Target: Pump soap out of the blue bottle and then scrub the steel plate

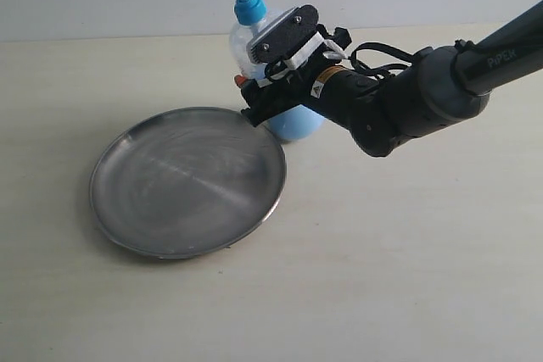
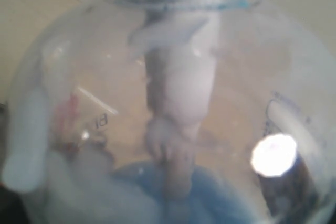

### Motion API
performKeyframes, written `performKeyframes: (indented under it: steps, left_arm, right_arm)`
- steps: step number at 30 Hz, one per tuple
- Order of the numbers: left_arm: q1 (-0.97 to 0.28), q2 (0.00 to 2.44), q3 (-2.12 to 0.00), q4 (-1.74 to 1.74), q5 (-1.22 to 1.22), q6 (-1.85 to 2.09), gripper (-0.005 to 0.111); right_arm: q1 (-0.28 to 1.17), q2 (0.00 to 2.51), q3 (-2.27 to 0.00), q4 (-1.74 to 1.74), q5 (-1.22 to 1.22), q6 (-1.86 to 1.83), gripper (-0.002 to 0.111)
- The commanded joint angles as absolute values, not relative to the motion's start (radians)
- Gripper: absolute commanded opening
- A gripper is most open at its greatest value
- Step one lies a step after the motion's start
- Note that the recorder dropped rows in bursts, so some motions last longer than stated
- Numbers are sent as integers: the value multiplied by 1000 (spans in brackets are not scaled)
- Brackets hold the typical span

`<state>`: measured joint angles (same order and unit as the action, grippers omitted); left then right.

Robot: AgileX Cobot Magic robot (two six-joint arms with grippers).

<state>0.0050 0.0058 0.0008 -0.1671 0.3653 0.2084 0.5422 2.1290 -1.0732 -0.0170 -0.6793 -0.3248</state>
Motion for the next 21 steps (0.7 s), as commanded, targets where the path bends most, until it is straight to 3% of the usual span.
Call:
performKeyframes:
  steps: [1,21]
  left_arm:
    - [-1,0,0,-167,357,203,0]
    - [1,0,0,-167,357,203,0]
  right_arm:
    - [546,2115,-1084,-27,-765,-333,0]
    - [546,2109,-1084,-27,-854,-351,0]
